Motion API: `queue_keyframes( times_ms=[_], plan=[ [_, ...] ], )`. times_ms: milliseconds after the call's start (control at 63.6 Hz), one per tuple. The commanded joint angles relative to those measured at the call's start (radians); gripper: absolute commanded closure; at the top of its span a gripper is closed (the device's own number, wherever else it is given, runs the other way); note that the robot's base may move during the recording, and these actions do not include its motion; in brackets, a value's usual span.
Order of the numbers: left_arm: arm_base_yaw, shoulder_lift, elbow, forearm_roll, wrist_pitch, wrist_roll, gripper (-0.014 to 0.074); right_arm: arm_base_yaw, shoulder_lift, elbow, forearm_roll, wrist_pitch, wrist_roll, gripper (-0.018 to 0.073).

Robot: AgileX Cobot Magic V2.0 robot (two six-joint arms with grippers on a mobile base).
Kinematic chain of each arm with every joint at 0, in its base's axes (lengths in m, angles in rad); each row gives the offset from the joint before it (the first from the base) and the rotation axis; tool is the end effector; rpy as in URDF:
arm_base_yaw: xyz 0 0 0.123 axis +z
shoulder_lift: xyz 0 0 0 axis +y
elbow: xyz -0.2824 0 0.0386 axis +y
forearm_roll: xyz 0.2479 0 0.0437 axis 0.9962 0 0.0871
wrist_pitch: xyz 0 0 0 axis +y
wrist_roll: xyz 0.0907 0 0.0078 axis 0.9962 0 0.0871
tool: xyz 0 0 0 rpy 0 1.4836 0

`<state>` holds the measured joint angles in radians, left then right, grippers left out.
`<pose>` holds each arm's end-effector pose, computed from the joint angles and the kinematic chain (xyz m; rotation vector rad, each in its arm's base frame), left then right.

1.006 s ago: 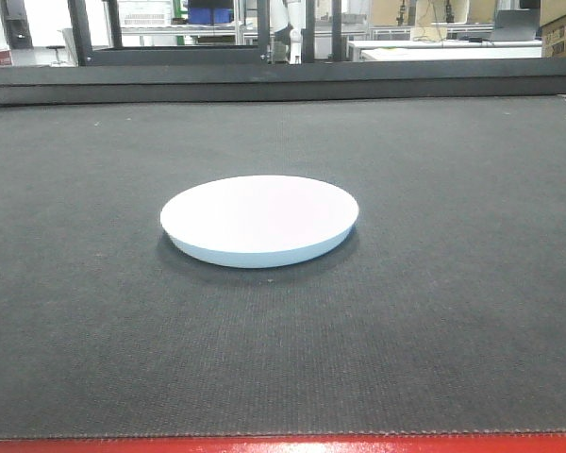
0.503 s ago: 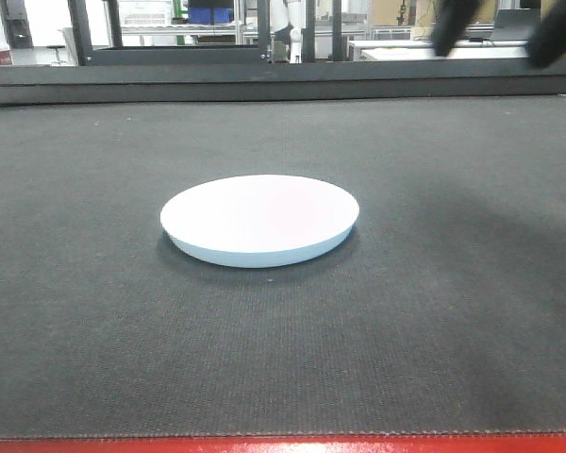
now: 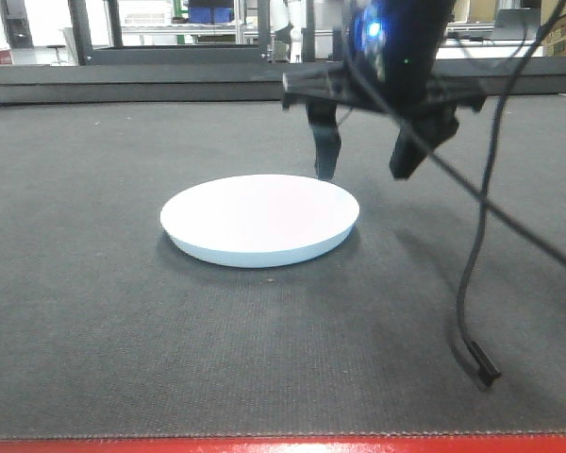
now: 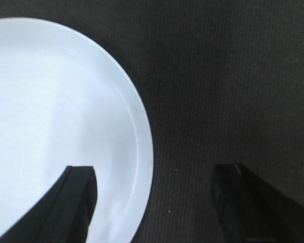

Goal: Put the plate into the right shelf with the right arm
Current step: 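Lower the open right gripper onto the rim of the white plate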

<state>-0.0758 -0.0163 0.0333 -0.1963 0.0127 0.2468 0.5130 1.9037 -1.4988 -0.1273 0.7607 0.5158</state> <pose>0.0563 -0.0045 0.2016 0.0975 1.5100 -0.0221 0.3672 0.1977 0.2400 -0.0894 2.6516 0.1996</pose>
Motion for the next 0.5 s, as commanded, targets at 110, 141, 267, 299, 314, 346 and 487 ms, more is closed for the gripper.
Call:
queue_keyframes(
  times_ms=[110,141,267,299,314,346,487],
  plan=[
    [-0.004,-0.011,0.008,-0.002,-0.089,-0.002,0.0643,-0.001,-0.002,-0.036,-0.028,-0.074,0.001,-0.001],
    [-0.004,-0.011,0.008,-0.002,-0.089,-0.002,0.0643,-0.001,0.003,-0.036,-0.028,-0.08,0.001,-0.001],
    [-0.004,-0.011,0.008,-0.002,-0.089,-0.002,0.0643,-0.001,0.016,-0.036,-0.028,-0.1,0.001,0.0027],
    [-0.004,-0.011,0.008,-0.002,-0.089,-0.002,0.0643,-0.001,0.017,-0.036,-0.028,-0.103,0.001,0.0062],
    [-0.004,-0.011,0.008,-0.002,-0.089,-0.002,0.0643,-0.001,0.017,-0.035,-0.029,-0.106,0.001,0.0077],
    [-0.004,-0.011,0.008,-0.002,-0.089,-0.002,0.0643,-0.001,0.017,-0.035,-0.032,-0.114,0.0,0.0118],
    [-0.004,-0.011,0.008,-0.002,-0.089,-0.002,0.0643,-0.001,0.017,-0.035,-0.049,-0.138,0.0,0.0234]
  ],
)
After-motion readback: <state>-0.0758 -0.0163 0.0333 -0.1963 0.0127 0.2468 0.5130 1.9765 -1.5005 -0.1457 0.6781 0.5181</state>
